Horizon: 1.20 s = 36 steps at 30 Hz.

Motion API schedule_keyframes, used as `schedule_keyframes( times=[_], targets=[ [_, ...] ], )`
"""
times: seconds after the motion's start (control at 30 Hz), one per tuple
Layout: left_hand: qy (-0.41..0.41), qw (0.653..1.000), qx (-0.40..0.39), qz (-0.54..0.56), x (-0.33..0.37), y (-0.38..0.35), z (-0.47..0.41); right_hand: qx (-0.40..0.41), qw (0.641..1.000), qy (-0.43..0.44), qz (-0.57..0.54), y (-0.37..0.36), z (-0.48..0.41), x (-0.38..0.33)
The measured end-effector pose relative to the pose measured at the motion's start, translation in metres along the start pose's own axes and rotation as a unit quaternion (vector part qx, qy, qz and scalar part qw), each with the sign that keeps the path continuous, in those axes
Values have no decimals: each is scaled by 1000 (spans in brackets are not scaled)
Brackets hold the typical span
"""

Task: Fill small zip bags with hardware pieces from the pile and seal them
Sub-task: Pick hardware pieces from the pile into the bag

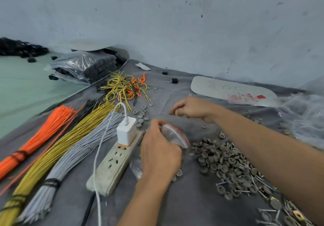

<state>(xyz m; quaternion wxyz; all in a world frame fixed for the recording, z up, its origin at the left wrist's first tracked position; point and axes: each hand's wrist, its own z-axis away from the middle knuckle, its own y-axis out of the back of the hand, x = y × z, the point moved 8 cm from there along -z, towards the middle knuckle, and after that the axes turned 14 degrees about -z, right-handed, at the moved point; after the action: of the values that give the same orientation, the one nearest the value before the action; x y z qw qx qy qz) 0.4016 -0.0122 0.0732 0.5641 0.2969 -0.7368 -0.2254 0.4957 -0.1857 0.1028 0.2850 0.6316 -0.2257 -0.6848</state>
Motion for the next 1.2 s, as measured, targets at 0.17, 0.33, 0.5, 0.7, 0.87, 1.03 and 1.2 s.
schedule_keyframes(
  times=[0.17, 0.33, 0.5, 0.7, 0.87, 1.03, 1.2],
  targets=[
    [43, 999, 31, -1, -10, 5, -1, -39, 997, 64, -26, -66, -84, -38],
    [74, 997, 22, 21, -14, 10, -1, -44, 993, 95, -55, -99, -111, -45],
    [83, 996, 13, 35, -17, 13, -1, -145, 977, 156, 7, -108, -76, -49],
    [69, 997, 7, 18, -9, 14, 3, -201, 962, 170, 73, -89, -7, -36],
    [61, 998, 4, -2, -8, 10, 3, -224, 957, 97, 159, -58, 42, 2],
    [54, 998, -18, -16, -5, 6, 0, -100, 993, 47, -39, -2, 7, 4],
    [37, 997, -32, -55, -2, 1, -1, 38, 997, 58, -29, -34, -81, -4]
  ],
)
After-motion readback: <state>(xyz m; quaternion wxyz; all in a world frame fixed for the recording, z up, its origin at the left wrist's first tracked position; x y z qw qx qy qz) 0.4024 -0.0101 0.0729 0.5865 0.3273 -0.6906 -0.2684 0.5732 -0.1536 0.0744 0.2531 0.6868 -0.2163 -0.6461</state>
